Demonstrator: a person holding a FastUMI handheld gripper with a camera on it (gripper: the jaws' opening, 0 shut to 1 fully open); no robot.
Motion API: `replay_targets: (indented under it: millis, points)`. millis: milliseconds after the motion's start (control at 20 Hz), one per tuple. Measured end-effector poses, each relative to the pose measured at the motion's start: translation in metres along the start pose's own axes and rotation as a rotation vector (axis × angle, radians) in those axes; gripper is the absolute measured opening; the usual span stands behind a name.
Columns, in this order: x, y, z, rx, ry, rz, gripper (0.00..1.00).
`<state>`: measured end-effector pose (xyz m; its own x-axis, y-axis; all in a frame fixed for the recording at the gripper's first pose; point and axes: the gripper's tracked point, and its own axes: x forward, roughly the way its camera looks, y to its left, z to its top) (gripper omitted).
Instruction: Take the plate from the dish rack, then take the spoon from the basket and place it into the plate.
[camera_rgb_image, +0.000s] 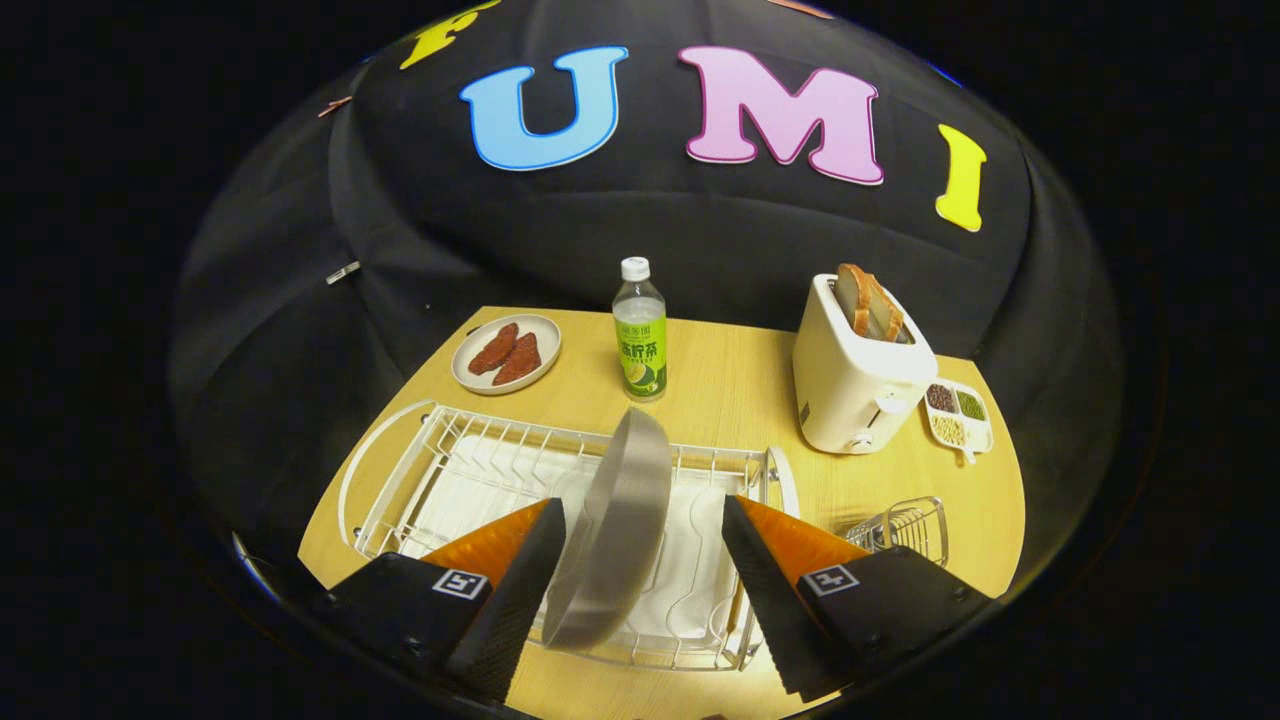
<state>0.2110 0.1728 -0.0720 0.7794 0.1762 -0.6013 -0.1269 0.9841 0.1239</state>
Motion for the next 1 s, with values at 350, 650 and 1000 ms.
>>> replay_targets:
  millis: [350, 650, 1000]
  points:
    - [0.027, 0.007, -0.014, 0.141, 0.108, 0.002, 0.81]
    - [0.025, 0.016, -0.019, 0.121, 0.135, -0.040, 0.42]
    - [0.015, 0.026, -0.012, 0.041, 0.108, -0.108, 0.38]
